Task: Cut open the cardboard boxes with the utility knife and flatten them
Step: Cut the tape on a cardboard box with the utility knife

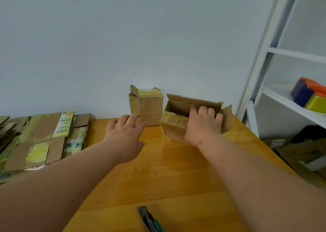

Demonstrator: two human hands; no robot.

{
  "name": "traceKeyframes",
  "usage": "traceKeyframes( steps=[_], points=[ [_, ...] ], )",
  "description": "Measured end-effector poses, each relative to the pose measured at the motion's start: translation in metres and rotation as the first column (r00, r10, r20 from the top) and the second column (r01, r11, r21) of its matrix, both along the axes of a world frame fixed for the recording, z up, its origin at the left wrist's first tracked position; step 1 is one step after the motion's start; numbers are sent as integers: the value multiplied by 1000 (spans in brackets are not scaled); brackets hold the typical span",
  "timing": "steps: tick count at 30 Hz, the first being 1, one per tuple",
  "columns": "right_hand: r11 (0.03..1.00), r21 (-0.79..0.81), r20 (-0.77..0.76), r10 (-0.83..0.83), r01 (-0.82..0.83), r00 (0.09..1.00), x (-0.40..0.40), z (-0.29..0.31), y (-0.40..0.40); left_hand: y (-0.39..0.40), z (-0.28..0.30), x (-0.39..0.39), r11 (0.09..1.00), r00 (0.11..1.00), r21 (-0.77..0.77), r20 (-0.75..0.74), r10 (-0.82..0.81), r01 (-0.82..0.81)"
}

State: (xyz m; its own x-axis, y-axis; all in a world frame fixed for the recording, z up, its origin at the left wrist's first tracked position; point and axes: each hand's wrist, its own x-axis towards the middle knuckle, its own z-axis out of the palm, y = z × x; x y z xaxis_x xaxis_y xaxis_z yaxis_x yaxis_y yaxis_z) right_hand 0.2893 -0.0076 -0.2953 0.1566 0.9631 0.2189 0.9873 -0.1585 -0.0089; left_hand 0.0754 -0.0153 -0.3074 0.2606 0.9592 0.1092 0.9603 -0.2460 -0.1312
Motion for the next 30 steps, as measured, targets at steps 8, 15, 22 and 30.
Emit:
traceKeyframes(
  steps=[8, 15, 22, 30],
  points=[
    [982, 159, -8, 109, -107, 994, -5, -1, -32, -25, 8, -11, 999, 999, -12, 12, 40, -40],
    [920, 301, 0, 265, -253, 964, -15, 18, -69, -55, 27, -29, 997, 988, 45, 146, 54, -62],
    [856, 252, 6, 466, -452, 885, -40, 34, -116, -100, 55, -55, 990, 918, 120, 382, -111, 70],
    [788, 229, -103, 603, -571, 791, -89, 48, -154, -147, 61, -106, 982, 670, -129, 743, 2, 140]
  ],
)
